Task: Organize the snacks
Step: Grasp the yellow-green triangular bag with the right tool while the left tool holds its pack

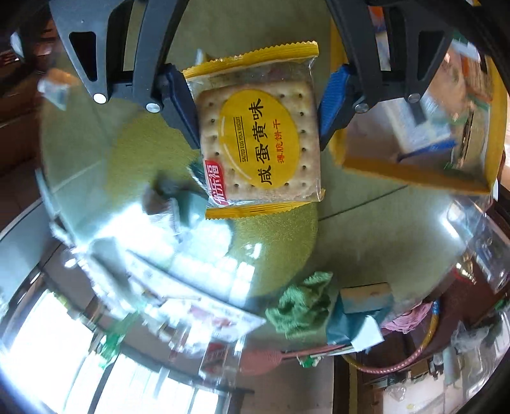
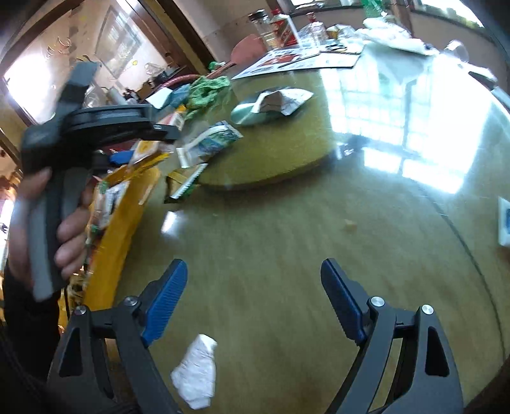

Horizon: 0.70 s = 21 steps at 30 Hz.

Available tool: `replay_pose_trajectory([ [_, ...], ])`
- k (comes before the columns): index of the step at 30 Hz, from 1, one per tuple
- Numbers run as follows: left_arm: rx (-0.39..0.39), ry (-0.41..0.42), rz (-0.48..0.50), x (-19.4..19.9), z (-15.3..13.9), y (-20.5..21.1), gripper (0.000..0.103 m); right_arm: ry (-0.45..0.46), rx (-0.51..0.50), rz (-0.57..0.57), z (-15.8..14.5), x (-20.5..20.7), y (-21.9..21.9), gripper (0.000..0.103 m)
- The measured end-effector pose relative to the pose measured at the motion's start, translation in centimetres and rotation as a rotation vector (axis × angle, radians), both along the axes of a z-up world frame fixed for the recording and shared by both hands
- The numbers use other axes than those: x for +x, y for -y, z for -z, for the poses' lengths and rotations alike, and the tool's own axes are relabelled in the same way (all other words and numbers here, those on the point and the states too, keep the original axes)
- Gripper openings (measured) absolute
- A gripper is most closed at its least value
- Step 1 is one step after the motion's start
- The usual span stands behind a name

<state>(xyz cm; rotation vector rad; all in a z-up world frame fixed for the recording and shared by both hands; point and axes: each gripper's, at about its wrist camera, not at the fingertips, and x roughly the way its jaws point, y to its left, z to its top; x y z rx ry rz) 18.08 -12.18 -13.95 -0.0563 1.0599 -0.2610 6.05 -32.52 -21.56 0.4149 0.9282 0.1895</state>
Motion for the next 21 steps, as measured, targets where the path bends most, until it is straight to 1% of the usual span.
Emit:
replay_pose_trajectory([
  [4, -0.092, 0.008, 0.01, -3.6, -2.1, -3.2, 0.069, -0.031, 0.053, -0.035, 0.0, 2.0, -1.2, 0.086],
  [9, -0.151, 0.046, -0.018, -7.8, -3.6, -7.2, 0.069, -0.069, 0.056, -0.081, -0.1, 5.4, -3.6, 0.086],
  [12, -0.136, 0.086, -0.036, -10.1, -3.9, -9.0, 0.069, -0.098, 0.089, -0.103, -0.1, 7.8, -4.7, 0.085],
  [14, -0.141, 0.095, -0.044, -11.0, -3.8, -9.9, 0.069, -0.123, 0.136, -0.1, 0.0, 9.6, -5.0, 0.08],
  [16, -0.153, 0.095, -0.06, -11.6, -3.6, -11.1, 0.069, -0.143, 0.147, -0.087, 0.0, 11.0, -5.3, 0.077],
  [18, -0.17, 0.087, -0.08, -12.1, -3.3, -12.1, 0.069, -0.165, 0.179, -0.078, 0.1, 12.5, -5.5, 0.074],
  [20, -0.178, 0.089, -0.095, -12.5, -3.1, -13.0, 0.069, -0.183, 0.18, -0.066, 0.2, 13.2, -5.9, 0.06],
  [21, -0.178, 0.095, -0.103, -12.7, -3.1, -13.4, 0.069, -0.187, 0.166, -0.065, 0.2, 13.4, -6.2, 0.054],
])
